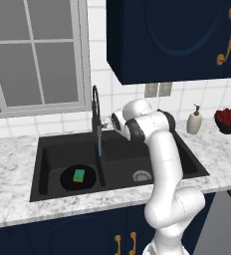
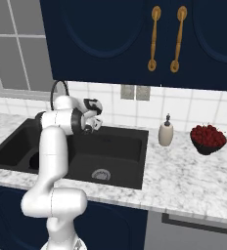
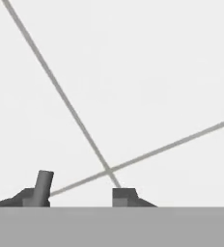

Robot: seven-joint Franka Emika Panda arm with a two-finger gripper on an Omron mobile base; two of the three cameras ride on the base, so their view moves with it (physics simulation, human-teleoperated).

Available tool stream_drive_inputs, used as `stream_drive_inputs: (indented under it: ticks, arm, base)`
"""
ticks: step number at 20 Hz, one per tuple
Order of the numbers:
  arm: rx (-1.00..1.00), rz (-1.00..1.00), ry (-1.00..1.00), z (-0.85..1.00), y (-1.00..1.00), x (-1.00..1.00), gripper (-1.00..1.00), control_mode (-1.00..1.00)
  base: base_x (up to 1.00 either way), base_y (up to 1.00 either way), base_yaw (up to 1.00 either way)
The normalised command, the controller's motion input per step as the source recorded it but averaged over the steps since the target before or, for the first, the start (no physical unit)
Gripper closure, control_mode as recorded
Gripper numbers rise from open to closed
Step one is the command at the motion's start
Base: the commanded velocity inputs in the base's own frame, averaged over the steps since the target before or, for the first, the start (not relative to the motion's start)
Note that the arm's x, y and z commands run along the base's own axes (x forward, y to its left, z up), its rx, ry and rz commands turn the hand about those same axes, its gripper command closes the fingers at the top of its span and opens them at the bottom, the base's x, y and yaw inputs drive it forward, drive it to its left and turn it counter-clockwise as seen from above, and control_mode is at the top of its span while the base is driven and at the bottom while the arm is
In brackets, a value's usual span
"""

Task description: Pick the pan and sponge and place them into the sink. Then turn on the water.

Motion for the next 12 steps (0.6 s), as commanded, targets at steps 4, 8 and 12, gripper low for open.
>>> stream_drive_inputs:
  ticks: [4, 8, 12]
  arm:
    - [0.25, -0.03, 0.08, -0.82, -1.00, 0.00, 1.00, -1.00]
    - [0.40, 0.00, -0.10, 0.07, -1.00, -0.65, 1.00, -1.00]
    - [0.41, 0.08, -0.29, 0.73, -1.00, -1.00, 1.00, -1.00]
  base:
    - [0.00, 0.00, 0.00]
    - [0.00, 0.00, 0.00]
    - [0.00, 0.00, 0.00]
